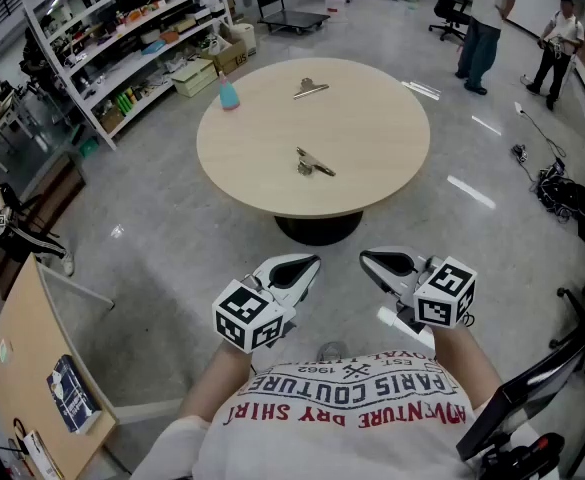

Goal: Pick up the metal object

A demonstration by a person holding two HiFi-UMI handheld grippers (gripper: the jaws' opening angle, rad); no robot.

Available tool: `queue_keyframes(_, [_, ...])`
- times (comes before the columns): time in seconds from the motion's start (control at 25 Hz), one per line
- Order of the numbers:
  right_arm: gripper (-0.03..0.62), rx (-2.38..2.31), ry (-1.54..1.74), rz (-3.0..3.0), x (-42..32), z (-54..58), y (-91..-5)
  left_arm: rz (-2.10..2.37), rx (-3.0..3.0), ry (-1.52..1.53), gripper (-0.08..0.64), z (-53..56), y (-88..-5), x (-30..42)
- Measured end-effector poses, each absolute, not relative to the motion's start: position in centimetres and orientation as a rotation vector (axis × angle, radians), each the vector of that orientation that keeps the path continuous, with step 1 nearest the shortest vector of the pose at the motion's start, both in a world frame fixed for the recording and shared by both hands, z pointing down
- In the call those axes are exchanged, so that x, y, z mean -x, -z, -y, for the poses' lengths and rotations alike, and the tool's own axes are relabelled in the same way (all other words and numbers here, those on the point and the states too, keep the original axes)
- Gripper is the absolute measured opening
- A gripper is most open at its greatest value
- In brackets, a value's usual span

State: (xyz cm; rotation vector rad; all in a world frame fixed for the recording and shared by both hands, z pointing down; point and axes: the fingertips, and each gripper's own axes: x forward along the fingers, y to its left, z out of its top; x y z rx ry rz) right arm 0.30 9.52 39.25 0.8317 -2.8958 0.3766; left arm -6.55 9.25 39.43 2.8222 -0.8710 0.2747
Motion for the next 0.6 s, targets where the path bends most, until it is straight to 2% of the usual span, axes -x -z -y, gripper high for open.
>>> queue_keyframes(0.2, [0.002, -0.835, -0.285, 2.910, 1.2, -2.6, -37.2, 0.923, -2.841, -0.252, 0.003, -1.9, -37.9, 8.5])
queue_keyframes(0.6, [0.002, -0.797, -0.376, 2.921, 1.0, 5.5, -39.4, 0.918, -2.830, -0.305, 0.003, 5.7, -39.7, 7.7])
